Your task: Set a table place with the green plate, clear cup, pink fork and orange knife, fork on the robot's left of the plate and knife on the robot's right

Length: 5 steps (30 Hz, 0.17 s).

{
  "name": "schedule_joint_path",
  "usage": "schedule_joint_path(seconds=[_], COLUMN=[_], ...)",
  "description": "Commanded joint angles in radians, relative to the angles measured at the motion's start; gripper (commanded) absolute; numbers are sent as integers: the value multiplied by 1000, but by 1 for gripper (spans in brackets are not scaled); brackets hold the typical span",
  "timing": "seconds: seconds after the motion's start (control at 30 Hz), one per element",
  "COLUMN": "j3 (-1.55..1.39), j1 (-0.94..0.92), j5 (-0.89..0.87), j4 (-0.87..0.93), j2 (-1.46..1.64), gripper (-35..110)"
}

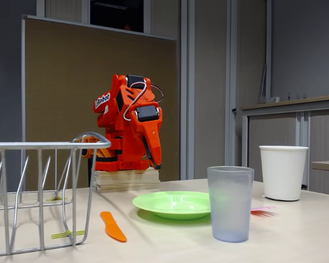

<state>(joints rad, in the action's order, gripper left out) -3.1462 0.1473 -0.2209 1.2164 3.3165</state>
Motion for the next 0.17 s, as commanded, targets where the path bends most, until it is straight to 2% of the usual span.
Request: schedule_joint_path(seconds=[0.0,0.13], j3=[5,5], j1=[11,11], j5=[5,5], j4=[-5,-5], j2=[8,8], gripper=[0,0])
